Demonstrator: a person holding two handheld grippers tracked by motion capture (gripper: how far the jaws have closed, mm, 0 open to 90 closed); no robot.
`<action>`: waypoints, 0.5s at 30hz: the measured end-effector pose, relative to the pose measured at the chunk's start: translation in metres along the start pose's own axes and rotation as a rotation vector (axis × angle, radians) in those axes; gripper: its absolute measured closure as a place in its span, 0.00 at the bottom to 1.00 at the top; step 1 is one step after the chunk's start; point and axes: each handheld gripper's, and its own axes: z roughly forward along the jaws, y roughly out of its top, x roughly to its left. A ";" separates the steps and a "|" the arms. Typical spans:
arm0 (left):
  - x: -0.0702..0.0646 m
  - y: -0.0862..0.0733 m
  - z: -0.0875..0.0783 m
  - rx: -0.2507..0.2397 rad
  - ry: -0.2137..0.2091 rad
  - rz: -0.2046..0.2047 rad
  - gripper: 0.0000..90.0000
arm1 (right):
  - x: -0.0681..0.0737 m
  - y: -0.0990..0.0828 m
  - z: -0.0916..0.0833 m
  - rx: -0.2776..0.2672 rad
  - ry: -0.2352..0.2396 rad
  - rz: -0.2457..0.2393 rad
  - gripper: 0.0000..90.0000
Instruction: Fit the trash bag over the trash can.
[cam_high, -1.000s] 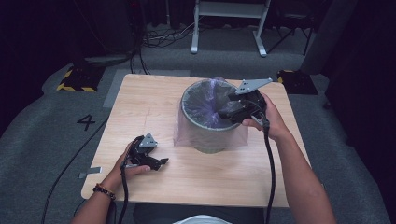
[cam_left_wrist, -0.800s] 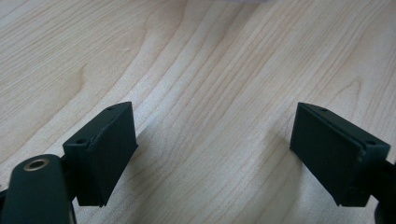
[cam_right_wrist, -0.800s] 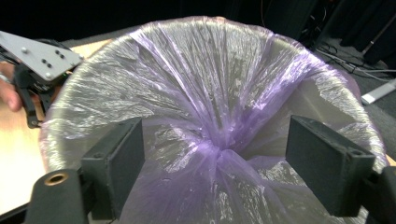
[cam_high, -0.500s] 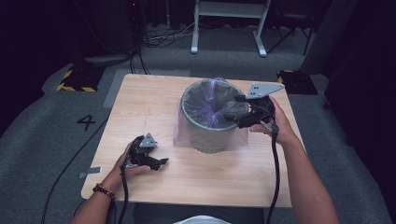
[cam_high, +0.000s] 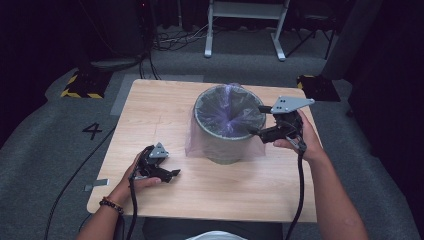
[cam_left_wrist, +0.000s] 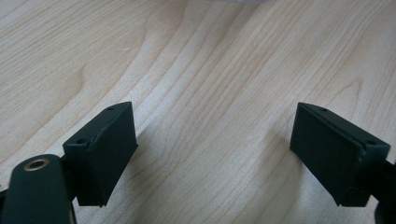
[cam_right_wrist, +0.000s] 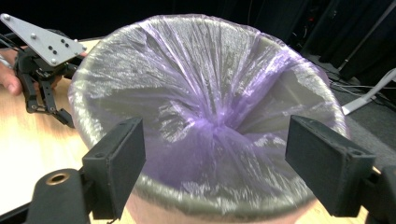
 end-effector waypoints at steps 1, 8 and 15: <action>0.000 0.000 0.000 0.000 0.000 0.000 0.16 | 0.000 -0.001 -0.001 -0.002 -0.002 0.002 0.23; 0.000 0.000 0.000 0.000 0.000 0.000 0.16 | 0.002 -0.009 -0.009 -0.001 -0.015 0.000 0.23; 0.000 0.000 0.000 0.000 0.000 0.000 0.16 | 0.005 -0.015 -0.014 0.010 -0.032 -0.010 0.23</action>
